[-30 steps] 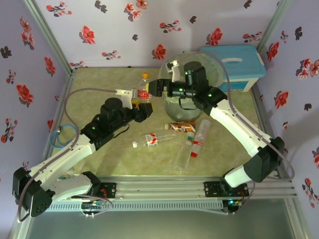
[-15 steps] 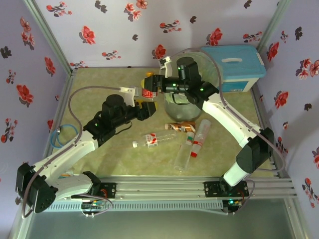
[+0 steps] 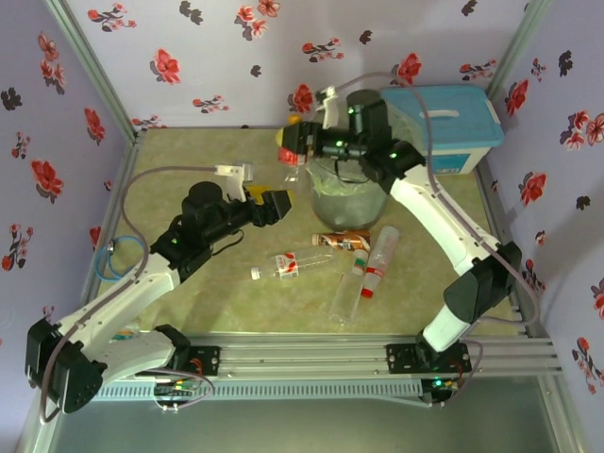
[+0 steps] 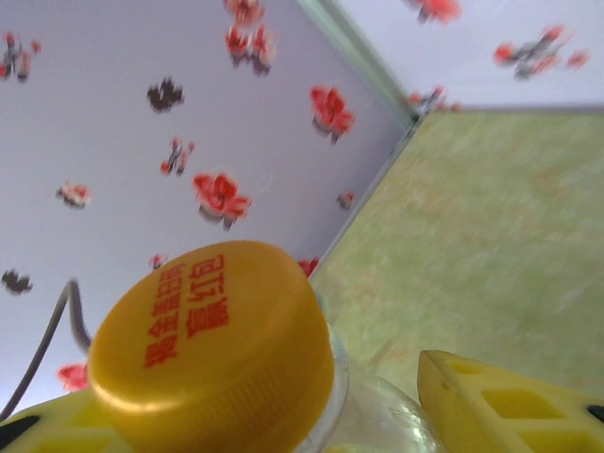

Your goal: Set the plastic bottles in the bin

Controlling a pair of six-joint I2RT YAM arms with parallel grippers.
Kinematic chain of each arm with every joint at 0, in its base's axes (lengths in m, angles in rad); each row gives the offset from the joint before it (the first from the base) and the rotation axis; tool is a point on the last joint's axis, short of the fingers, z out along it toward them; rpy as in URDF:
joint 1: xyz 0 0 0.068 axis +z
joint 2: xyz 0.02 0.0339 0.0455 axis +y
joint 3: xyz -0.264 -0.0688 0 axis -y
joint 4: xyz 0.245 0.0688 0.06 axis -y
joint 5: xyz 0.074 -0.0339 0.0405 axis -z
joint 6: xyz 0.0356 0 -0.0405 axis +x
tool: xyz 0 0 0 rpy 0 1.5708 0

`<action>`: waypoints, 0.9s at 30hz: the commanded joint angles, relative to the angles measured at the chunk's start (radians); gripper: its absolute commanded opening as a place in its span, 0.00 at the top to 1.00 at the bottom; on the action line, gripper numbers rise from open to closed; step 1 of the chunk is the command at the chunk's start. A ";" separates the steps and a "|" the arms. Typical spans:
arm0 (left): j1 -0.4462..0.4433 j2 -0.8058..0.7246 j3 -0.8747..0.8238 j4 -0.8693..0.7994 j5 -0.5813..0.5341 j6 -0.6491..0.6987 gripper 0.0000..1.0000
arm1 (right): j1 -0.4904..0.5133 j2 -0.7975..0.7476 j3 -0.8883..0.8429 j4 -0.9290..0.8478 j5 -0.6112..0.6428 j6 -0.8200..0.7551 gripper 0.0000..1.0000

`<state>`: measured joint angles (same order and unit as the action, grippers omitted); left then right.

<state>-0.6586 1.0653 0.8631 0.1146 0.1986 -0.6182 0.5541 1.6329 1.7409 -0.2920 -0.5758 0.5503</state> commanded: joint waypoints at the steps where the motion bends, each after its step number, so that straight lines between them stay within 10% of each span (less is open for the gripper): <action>1: 0.010 -0.057 -0.031 -0.020 -0.033 0.011 0.12 | -0.087 -0.002 0.078 0.007 0.040 -0.021 0.66; 13: 0.008 -0.089 -0.048 -0.322 -0.167 0.091 0.04 | -0.309 0.099 0.141 -0.074 0.261 -0.045 0.66; 27: -0.006 -0.047 -0.065 -0.343 -0.188 0.094 0.04 | -0.299 0.276 0.074 0.050 0.116 0.172 0.65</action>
<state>-0.6571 1.0069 0.8013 -0.2138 0.0326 -0.5465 0.2481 1.8996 1.8351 -0.2882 -0.4198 0.6525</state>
